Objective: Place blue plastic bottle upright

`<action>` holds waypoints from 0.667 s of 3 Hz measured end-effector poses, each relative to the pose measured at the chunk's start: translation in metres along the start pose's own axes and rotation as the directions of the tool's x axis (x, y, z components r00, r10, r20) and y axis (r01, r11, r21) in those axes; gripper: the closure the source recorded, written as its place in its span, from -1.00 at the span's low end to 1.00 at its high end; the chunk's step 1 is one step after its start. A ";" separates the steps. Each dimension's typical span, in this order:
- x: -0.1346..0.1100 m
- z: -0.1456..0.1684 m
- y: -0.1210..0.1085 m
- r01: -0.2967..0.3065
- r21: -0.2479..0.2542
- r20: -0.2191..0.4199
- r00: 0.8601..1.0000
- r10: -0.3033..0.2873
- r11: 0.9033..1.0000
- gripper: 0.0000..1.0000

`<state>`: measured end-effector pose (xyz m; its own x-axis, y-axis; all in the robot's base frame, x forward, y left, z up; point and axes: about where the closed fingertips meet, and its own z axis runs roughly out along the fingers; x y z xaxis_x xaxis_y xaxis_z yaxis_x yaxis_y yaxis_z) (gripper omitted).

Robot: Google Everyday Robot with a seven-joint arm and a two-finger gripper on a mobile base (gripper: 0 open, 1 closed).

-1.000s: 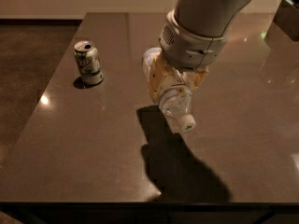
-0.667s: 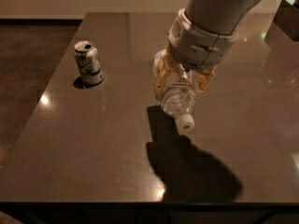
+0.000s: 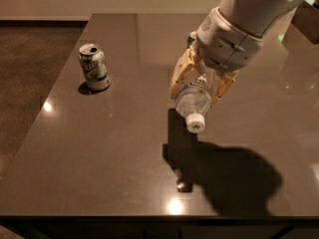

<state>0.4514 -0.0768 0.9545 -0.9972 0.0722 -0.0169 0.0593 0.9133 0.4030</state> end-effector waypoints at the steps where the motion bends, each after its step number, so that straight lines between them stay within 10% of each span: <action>1: 0.000 0.000 0.000 0.000 0.000 0.000 1.000 0.000 1.000 1.00; 2: -0.007 0.002 0.005 -0.045 -0.015 0.018 0.999 0.045 0.999 1.00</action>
Offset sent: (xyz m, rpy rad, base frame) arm 0.0155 0.0084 -0.0001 0.0319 0.0183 -0.1207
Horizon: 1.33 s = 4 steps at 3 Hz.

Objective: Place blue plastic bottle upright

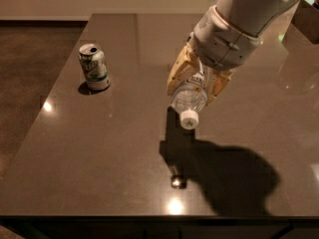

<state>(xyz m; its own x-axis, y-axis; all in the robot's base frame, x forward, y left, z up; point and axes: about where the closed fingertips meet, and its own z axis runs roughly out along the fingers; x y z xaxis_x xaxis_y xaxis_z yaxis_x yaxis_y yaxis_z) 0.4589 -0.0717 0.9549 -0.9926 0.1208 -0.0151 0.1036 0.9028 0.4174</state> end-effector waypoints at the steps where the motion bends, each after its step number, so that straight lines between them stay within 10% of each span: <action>1: -0.008 0.009 0.010 -0.081 0.007 0.011 0.997 0.081 0.997 1.00; 2: -0.016 0.013 0.024 -0.190 0.005 0.033 0.981 0.190 0.982 1.00; 4: -0.027 0.009 0.052 -0.436 -0.091 0.114 0.889 0.444 0.895 1.00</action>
Offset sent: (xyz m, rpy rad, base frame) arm 0.0300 0.0371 0.0002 0.0018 0.0928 -0.3195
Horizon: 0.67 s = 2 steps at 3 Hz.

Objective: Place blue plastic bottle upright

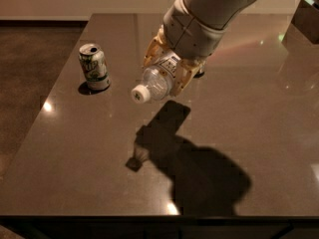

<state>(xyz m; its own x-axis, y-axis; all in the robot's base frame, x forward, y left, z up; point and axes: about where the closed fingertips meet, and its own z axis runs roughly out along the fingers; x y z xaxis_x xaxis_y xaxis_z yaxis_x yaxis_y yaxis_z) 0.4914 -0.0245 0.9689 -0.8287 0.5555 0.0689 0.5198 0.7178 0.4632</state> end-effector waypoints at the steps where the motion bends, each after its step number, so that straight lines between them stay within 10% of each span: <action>1: 0.001 0.002 0.010 -0.086 -0.010 0.027 0.996 0.086 0.996 1.00; 2: 0.001 0.002 0.010 -0.102 -0.011 0.027 0.994 0.102 0.995 1.00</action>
Offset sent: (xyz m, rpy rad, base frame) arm 0.0038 0.0067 0.0022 0.0094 0.0093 -0.0712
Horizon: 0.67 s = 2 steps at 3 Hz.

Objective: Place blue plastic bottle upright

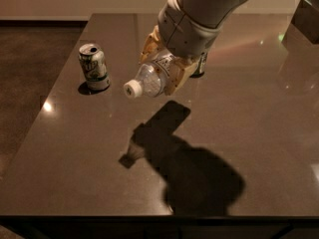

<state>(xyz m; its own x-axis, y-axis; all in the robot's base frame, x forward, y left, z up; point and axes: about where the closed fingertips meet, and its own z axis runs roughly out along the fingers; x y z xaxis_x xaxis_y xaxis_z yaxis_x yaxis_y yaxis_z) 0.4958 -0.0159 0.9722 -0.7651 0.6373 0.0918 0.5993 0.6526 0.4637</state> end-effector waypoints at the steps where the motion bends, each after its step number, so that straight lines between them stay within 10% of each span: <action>1: 0.001 -0.001 0.001 0.027 -0.006 -0.009 1.000 -0.027 1.000 1.00; 2: -0.015 -0.005 -0.002 -0.035 -0.079 -0.137 0.990 0.024 0.996 1.00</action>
Offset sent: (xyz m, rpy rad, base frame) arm 0.0100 -0.0098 0.0091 0.3336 0.1717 0.0013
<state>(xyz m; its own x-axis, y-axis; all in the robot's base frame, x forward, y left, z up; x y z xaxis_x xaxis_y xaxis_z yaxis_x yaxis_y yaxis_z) 0.5049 -0.0282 0.9744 -0.7757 0.5906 0.2227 0.6052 0.5958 0.5279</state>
